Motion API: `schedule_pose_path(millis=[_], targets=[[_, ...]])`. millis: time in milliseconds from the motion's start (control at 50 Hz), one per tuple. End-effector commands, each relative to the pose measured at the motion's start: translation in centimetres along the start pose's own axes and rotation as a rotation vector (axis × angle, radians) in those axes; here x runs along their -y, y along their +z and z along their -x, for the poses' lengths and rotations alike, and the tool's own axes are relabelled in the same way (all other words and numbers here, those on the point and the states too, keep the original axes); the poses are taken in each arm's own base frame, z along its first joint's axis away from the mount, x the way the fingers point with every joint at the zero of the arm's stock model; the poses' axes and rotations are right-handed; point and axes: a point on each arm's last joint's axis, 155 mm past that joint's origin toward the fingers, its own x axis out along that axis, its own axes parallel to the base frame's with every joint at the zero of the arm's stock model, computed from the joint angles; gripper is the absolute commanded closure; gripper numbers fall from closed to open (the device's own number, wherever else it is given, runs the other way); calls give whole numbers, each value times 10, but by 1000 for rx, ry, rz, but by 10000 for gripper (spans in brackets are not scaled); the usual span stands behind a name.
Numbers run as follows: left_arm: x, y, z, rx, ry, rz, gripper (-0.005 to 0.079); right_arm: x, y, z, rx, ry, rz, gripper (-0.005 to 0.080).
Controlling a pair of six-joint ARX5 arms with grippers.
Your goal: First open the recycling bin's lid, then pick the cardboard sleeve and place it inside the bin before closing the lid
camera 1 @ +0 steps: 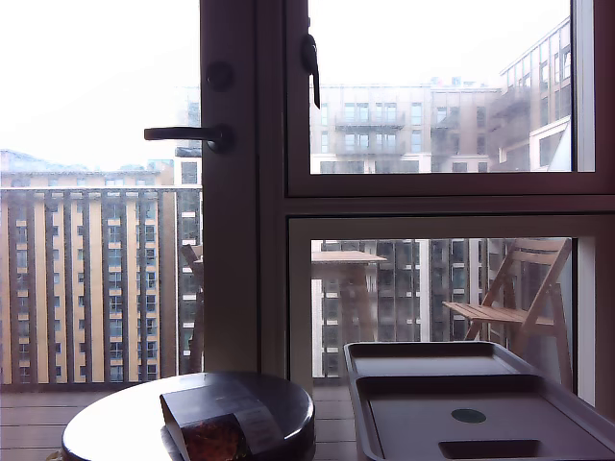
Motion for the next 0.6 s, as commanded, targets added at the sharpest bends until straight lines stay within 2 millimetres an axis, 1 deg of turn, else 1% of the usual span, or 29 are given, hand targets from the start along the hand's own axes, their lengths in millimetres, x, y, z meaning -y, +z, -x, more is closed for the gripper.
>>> schedule_pose_path(millis=[0,80,200,360,460,500,540,580], targets=[[10,2,-1,-6,-60,-60,753,-6,-14,-4,-76,49,2,764],[24,3,-2,-3,-144,-138,753,-12,-28,-5,-163,101,68,754],[32,-1,-4,-20,-205,-164,753,-19,-55,-5,-314,185,171,734],[38,-11,-9,-56,-254,-183,753,-8,-86,-3,-544,207,261,734],[42,-17,-13,-81,-286,-168,752,-1,-99,-4,-669,229,335,730],[44,-18,-14,-91,-299,-160,752,2,-103,-7,-705,242,374,702],[45,-20,-16,-101,-312,-153,752,6,-105,-12,-728,246,413,648],[47,-21,-17,-109,-323,-146,752,10,-107,-18,-742,249,458,550]])
